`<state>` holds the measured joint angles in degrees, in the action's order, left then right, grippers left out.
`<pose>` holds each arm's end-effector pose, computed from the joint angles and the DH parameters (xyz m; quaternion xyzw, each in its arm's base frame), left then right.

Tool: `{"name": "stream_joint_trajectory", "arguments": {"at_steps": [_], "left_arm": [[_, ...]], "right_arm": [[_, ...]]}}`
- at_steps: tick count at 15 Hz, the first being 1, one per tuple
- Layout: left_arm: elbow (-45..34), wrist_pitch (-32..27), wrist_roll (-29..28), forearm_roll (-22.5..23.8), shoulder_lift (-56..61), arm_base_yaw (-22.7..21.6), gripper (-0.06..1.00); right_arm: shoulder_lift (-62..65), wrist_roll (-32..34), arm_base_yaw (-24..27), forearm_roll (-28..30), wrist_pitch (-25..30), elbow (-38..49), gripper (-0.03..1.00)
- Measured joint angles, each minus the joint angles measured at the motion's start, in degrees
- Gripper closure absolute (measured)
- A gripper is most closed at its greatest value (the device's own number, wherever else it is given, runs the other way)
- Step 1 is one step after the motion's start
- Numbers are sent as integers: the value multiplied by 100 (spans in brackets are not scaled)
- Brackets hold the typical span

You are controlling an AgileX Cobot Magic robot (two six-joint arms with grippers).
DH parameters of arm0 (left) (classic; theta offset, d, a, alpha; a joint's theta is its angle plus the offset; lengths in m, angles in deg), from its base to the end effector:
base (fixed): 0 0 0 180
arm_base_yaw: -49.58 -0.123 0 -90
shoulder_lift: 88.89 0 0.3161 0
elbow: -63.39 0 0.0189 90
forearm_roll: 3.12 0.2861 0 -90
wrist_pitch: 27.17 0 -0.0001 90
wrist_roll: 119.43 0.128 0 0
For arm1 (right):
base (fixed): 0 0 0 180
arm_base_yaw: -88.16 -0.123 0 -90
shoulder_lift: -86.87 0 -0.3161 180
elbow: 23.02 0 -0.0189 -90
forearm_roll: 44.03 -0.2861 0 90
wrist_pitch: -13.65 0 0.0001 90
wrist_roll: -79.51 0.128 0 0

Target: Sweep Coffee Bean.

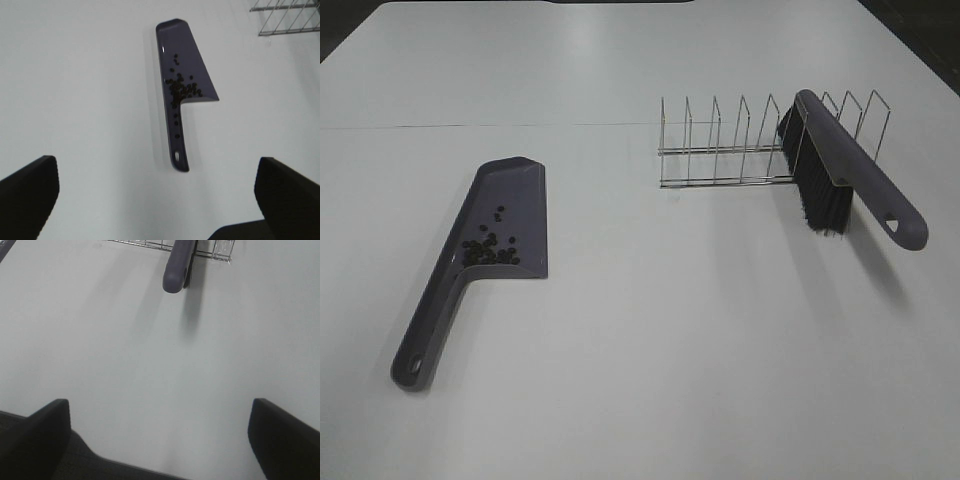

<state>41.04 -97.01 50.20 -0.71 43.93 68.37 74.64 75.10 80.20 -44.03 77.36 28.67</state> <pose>0.1245 -0.0370 0.3755 0.0688 0.9351 -0.0670 0.3412 0.0407 0.0057 0.2545 -0.0967 0.8922 0.0137 0.4411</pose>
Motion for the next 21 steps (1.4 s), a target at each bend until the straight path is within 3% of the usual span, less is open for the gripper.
{"name": "stream_joint_trajectory", "arguments": {"at_steps": [5, 13, 17, 21], "left_arm": [[-1518, -34, 315, 0, 1558, 0, -5], [-2280, -34, 625, 0, 3329, 0, -5], [-2504, 607, 625, 0, 3867, 0, -5], [-2584, 768, 951, -241, 3936, 0, -5]], "right_arm": [[0, -6, 0, 0, 0, 0, 12], [0, -6, 0, 0, 0, 0, 12], [0, -6, 0, 0, 0, 0, 12], [0, -6, 0, 0, 0, 0, 12]]}}
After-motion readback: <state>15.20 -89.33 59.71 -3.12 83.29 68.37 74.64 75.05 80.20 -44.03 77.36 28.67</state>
